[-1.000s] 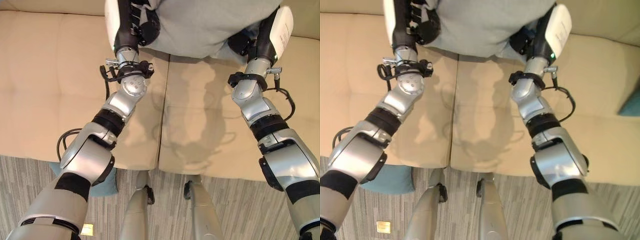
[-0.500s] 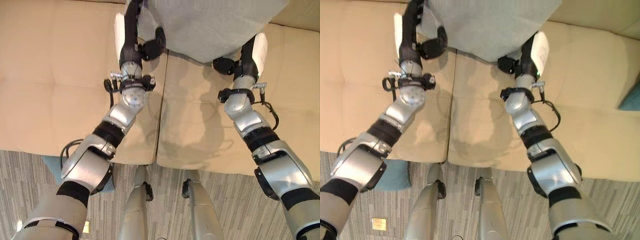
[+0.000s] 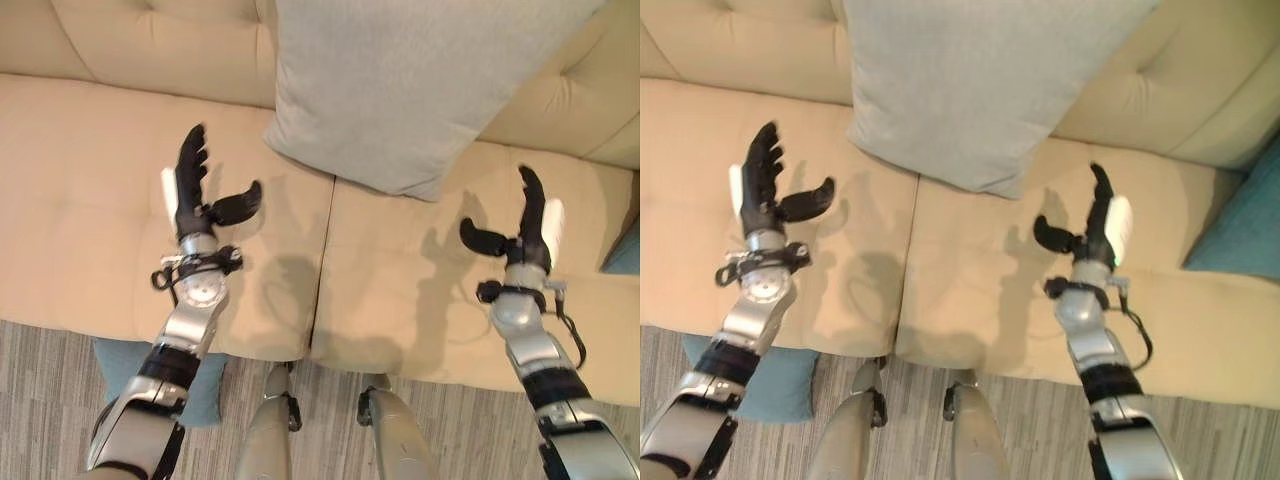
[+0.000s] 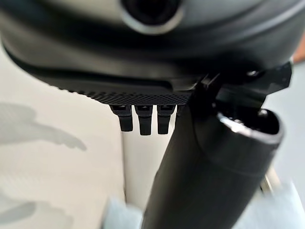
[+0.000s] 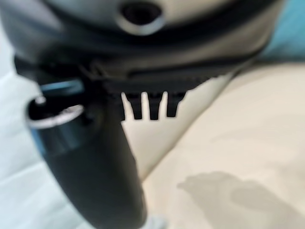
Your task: Pick up all the scattered cushions and arrange them neatly on the sofa.
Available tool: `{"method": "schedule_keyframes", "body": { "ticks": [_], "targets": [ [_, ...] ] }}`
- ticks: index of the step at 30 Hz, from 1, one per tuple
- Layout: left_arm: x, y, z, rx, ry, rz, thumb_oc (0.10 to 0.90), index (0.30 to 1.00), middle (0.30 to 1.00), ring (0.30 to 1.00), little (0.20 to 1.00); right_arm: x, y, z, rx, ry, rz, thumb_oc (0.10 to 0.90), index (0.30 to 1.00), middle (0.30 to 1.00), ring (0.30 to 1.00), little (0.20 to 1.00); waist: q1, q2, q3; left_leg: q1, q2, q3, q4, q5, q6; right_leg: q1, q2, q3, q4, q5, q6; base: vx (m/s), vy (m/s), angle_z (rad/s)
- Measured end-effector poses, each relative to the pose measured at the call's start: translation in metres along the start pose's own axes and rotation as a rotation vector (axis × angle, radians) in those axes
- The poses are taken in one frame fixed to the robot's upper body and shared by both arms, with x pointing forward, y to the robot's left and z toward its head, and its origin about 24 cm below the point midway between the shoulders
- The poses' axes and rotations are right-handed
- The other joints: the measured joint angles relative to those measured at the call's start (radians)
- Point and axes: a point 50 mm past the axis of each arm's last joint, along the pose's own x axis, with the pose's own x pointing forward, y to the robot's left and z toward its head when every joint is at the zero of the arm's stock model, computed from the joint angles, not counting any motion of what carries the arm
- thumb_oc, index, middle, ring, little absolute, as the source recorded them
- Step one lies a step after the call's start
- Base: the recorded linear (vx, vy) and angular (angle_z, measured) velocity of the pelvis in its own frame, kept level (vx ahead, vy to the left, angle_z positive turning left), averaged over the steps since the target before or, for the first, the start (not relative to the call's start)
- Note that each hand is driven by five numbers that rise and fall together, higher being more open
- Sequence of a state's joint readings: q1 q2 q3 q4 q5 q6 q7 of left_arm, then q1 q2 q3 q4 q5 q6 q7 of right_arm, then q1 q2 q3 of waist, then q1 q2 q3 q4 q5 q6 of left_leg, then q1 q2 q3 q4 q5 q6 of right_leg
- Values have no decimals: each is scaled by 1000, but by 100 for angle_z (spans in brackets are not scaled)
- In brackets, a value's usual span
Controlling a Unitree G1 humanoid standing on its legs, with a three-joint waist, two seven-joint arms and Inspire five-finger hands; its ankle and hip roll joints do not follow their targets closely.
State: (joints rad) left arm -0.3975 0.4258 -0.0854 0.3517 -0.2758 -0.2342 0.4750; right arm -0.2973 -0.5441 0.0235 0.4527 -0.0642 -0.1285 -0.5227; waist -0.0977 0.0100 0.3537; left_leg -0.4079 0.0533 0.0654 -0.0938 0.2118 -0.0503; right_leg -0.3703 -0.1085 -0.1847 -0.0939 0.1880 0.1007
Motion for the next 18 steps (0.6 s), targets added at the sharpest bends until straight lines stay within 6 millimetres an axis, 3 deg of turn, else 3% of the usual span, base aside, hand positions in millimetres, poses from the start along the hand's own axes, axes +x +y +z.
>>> {"method": "schedule_keyframes", "body": {
  "ticks": [4, 7, 8, 12, 18],
  "targets": [
    [-32, 30, -37, 49, 145, 24, 800, 900, 900, 900, 900, -24, -11, -37, -56, 117, 54, 800, 900, 900, 900, 900, 4, -6, -3, 64, 1, 0, 0, -16, 0, 65, 1, -2, 0, -15, 3, 83, 10, 1],
    [-59, 47, -54, 71, 217, 15, 800, 900, 900, 900, 900, -45, -13, -50, -44, 167, 92, 800, 900, 900, 900, 900, 6, -20, -12, 108, 1, 3, 0, -32, -8, 107, 0, -2, 0, -26, 0, 99, 23, -2],
    [-80, 60, -68, 105, 292, 2, 800, 900, 900, 900, 900, -62, -7, -61, -33, 216, 145, 800, 900, 900, 900, 900, 7, -35, -22, 153, 3, 3, 0, -41, -6, 152, 0, -2, 0, -38, 1, 93, 31, -1],
    [-118, 73, -93, 122, 435, -18, 800, 900, 900, 900, 900, -102, 6, -81, -16, 324, 264, 800, 900, 900, 900, 900, 25, -49, -93, 216, 3, 3, 0, -62, -8, 214, 0, -3, -1, -59, 3, 79, 44, 2],
    [-183, 82, -141, 147, 755, -82, 800, 900, 900, 900, 900, -155, 38, -99, -3, 439, 535, 800, 900, 900, 900, 900, 33, -33, -180, 311, -10, -7, -2, -92, -7, 320, -9, -24, -1, -90, 9, 77, 70, 8]
  ]
}}
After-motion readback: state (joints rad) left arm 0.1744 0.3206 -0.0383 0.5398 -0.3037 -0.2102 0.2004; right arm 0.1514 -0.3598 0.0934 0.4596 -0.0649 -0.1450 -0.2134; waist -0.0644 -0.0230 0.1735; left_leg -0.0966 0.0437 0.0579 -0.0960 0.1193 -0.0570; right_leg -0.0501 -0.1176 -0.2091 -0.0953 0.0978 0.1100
